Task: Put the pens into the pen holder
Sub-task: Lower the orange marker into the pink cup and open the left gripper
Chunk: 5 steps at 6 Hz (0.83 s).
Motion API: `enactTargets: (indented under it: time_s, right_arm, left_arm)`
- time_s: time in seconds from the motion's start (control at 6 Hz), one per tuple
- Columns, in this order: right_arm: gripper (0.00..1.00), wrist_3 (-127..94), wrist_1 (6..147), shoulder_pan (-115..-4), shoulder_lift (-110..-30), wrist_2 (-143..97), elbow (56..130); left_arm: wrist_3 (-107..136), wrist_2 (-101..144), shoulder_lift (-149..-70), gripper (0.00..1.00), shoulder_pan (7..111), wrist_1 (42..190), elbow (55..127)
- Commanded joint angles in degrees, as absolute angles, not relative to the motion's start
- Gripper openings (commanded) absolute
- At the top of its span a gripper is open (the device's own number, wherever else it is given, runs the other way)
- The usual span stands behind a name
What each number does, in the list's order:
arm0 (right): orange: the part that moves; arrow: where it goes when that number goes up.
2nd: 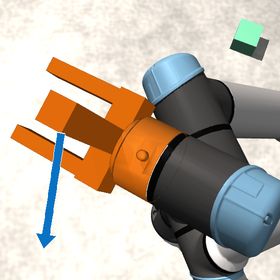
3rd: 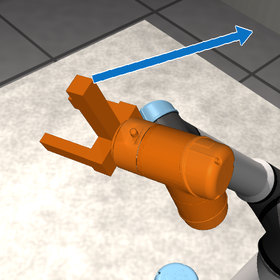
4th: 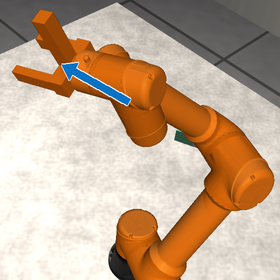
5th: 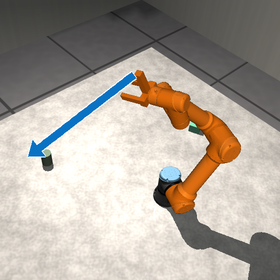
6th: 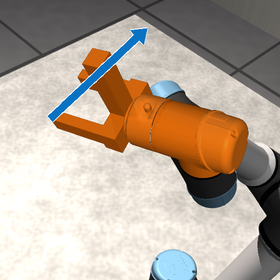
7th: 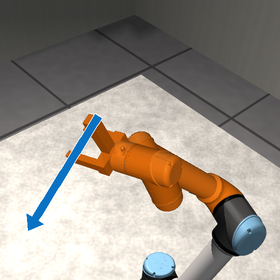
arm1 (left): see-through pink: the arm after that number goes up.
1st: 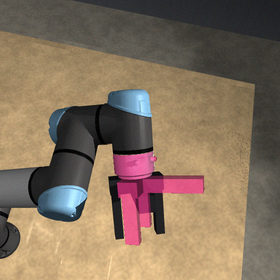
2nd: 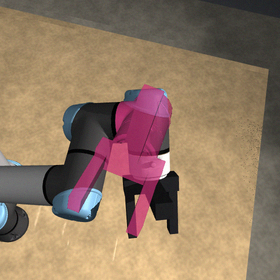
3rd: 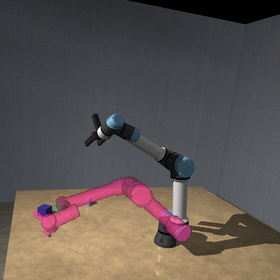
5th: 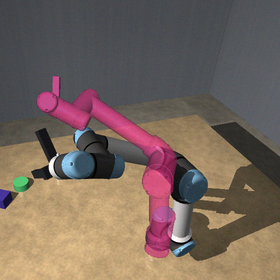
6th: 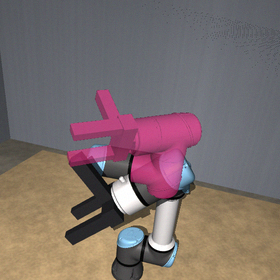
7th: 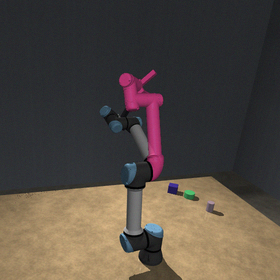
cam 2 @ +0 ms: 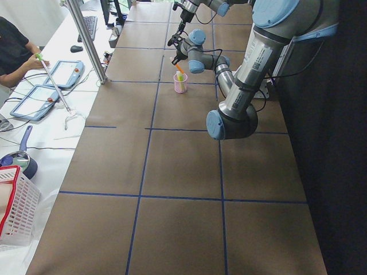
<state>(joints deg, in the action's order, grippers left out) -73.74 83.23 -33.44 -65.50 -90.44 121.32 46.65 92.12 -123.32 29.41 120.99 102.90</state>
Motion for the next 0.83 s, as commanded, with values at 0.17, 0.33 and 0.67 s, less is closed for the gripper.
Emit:
enactTargets:
  time_s: [0.17,0.33,0.67]
  right_arm:
    - [1.00,-73.7,83.3,-33.5,-65.8,-90.7,121.7]
    - [1.00,-73.6,83.3,-33.6,-66.2,-91.1,121.7]
    - [1.00,-73.6,83.3,-34.4,-67.1,-93.8,121.6]
  left_arm:
    - [46.8,92.1,-121.0,0.21,28.9,123.7,101.7]
    - [46.7,92.0,-120.9,0.56,28.9,124.4,101.6]
    - [46.8,92.2,-120.1,0.99,28.9,124.2,102.3]
